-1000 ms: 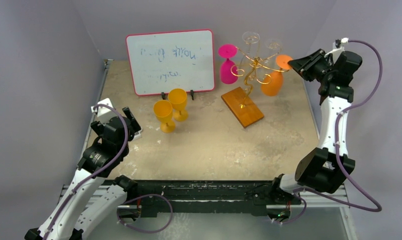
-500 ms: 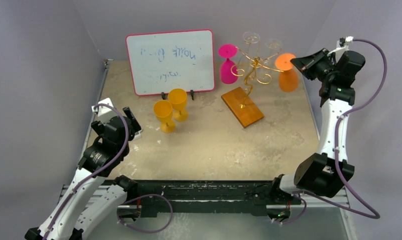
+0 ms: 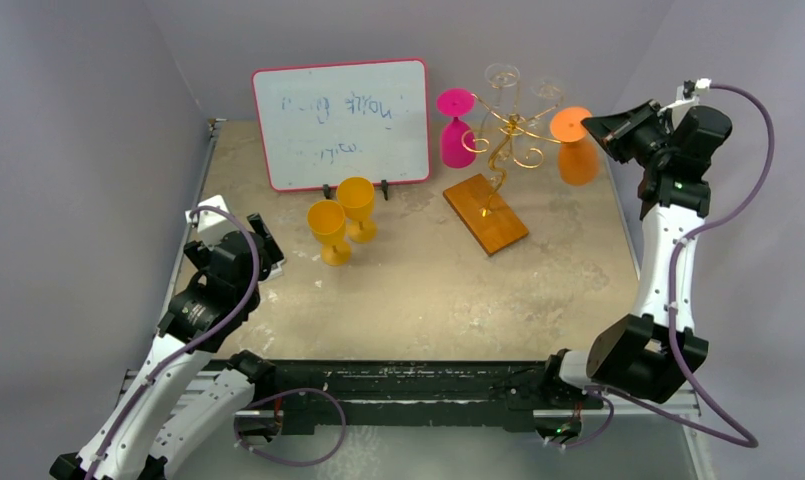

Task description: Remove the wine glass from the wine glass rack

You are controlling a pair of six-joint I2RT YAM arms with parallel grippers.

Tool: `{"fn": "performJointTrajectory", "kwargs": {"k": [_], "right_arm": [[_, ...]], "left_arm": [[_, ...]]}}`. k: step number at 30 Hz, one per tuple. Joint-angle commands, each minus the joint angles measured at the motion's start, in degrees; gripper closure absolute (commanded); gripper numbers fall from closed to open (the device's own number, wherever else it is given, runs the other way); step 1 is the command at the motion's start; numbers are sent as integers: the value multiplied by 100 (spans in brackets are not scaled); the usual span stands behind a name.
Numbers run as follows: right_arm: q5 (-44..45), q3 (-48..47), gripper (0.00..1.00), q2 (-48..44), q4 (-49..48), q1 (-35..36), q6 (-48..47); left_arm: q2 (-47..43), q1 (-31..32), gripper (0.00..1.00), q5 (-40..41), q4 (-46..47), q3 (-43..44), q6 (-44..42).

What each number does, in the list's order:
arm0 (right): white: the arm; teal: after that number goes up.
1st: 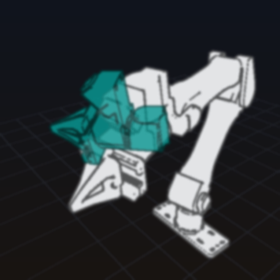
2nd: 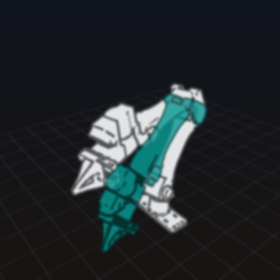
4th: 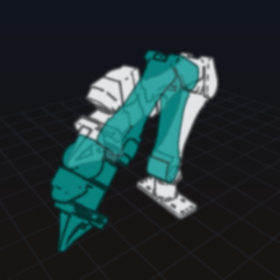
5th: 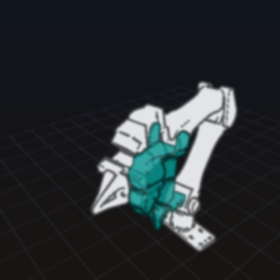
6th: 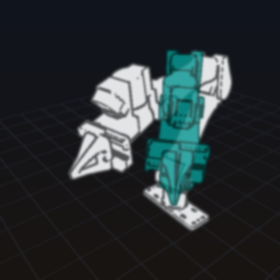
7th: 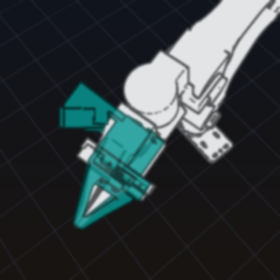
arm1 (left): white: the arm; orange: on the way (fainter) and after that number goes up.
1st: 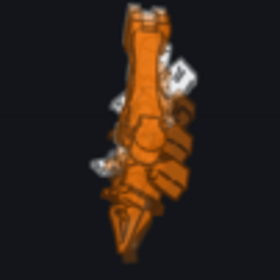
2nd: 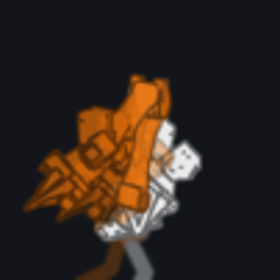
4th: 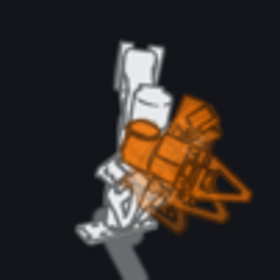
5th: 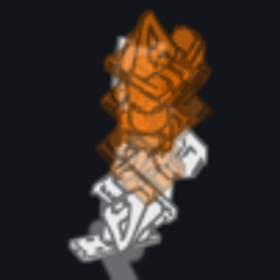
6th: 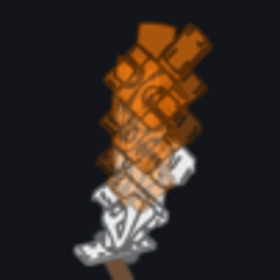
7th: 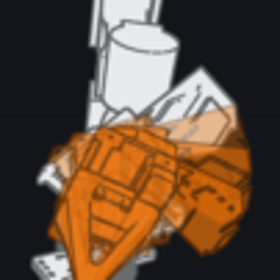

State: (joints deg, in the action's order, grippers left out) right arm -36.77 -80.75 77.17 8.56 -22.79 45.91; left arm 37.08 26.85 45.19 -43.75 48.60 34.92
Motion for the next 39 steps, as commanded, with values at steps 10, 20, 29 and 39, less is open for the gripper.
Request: {"fn": "performJointTrajectory", "kwargs": {"k": [10, 20, 29, 39], "right_arm": [[34, 213, 100, -496, -492, 2, 313], [-61, 378, 100, -583, -475, 5, 305], [-455, 388, 100, -484, -495, 12, 362], [-519, 298, 100, -454, -546, 35, 508]], "left_arm": [[-8, -22, 15, 25, 259, 12, 6], [16, -22, 10, 25, 253, 17, 6], [54, -22, 10, 17, 253, 16, 6], [49, -21, 9, 25, 246, 25, 15]]}}
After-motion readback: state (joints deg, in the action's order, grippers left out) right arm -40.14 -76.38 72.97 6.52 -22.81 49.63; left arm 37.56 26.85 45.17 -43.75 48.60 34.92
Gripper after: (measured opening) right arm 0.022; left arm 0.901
